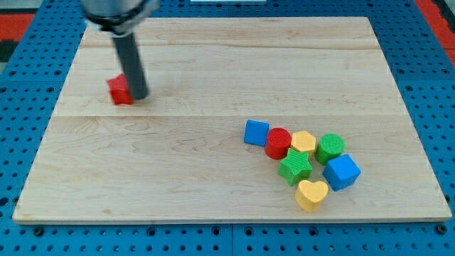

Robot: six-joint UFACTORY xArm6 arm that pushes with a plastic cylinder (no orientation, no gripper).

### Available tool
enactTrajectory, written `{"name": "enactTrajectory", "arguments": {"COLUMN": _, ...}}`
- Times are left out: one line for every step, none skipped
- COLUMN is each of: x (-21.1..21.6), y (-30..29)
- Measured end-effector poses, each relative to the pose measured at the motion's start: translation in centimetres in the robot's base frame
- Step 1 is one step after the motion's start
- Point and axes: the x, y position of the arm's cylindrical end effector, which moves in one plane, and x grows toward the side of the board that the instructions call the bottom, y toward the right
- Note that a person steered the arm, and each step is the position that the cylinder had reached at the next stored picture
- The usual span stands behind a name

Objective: Place the blue triangle horizontally at the right side of the red star

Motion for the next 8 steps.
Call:
{"name": "enactTrajectory", "arguments": {"x": -0.2, "y": -2.1}}
{"name": "enactTrajectory", "arguments": {"x": -0.3, "y": 3.2}}
{"name": "enactTrajectory", "arguments": {"x": -0.4, "y": 12.7}}
{"name": "enactTrajectory", "arguments": {"x": 1.2, "y": 21.1}}
{"name": "enactTrajectory", "arguments": {"x": 2.9, "y": 19.8}}
{"name": "enactTrajectory", "arguments": {"x": 4.4, "y": 11.6}}
{"name": "enactTrajectory", "arguments": {"x": 12.3, "y": 11.5}}
{"name": "enactTrajectory", "arguments": {"x": 15.3, "y": 14.5}}
